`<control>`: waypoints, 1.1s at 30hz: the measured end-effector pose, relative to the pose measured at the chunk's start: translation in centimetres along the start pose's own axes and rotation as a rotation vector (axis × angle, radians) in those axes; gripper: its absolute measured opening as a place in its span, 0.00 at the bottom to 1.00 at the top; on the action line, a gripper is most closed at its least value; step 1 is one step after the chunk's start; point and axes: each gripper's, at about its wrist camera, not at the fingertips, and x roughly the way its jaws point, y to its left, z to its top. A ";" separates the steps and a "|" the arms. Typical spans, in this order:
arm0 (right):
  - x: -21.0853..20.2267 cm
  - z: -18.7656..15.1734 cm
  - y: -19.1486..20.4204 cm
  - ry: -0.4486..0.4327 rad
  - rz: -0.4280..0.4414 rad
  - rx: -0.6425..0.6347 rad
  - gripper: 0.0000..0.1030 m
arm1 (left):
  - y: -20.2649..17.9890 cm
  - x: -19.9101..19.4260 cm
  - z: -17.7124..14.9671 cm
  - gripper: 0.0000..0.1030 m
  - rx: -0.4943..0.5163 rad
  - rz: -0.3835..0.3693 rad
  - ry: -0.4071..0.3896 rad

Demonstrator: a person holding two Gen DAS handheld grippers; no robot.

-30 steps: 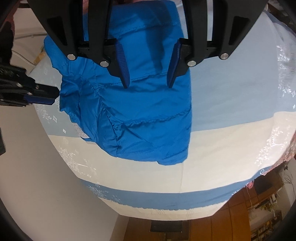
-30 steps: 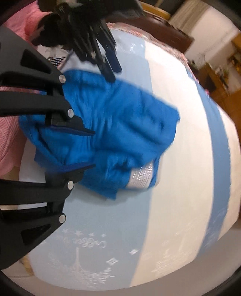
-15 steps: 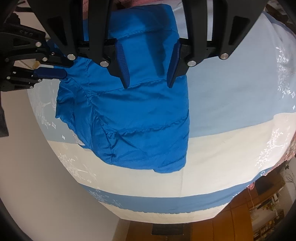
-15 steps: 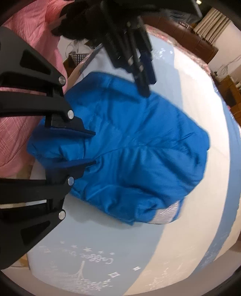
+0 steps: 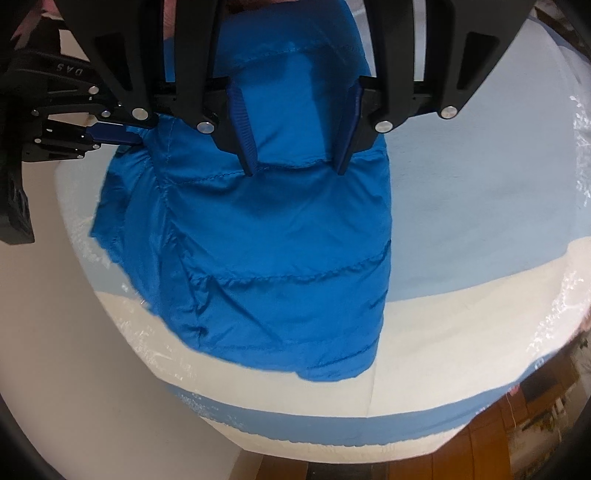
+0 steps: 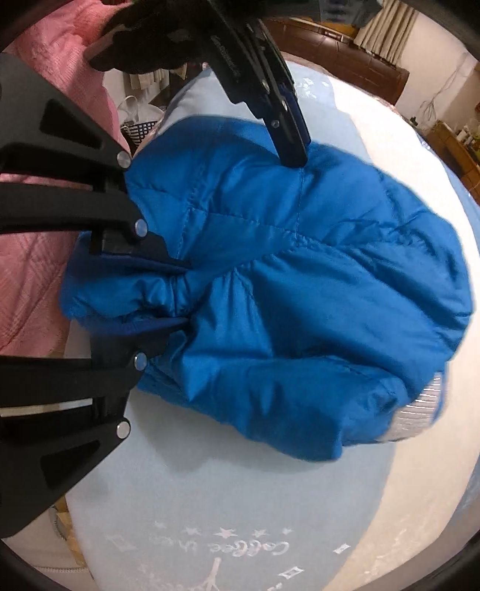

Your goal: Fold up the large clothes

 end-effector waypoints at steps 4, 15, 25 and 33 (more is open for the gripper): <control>-4.2 1.6 0.4 -0.106 -0.030 -0.055 0.27 | 1.7 -2.3 2.2 0.41 -0.022 0.011 -0.065; -0.4 8.9 0.3 -0.161 -0.155 -0.036 0.23 | 0.9 2.0 7.2 0.40 -0.004 0.013 -0.020; 5.1 7.6 -3.3 -0.152 -0.103 0.080 0.20 | 0.7 6.3 6.3 0.41 0.013 0.051 0.014; -0.1 5.4 0.7 -0.242 -0.155 0.022 0.24 | 0.1 1.9 5.0 0.37 0.022 0.055 -0.052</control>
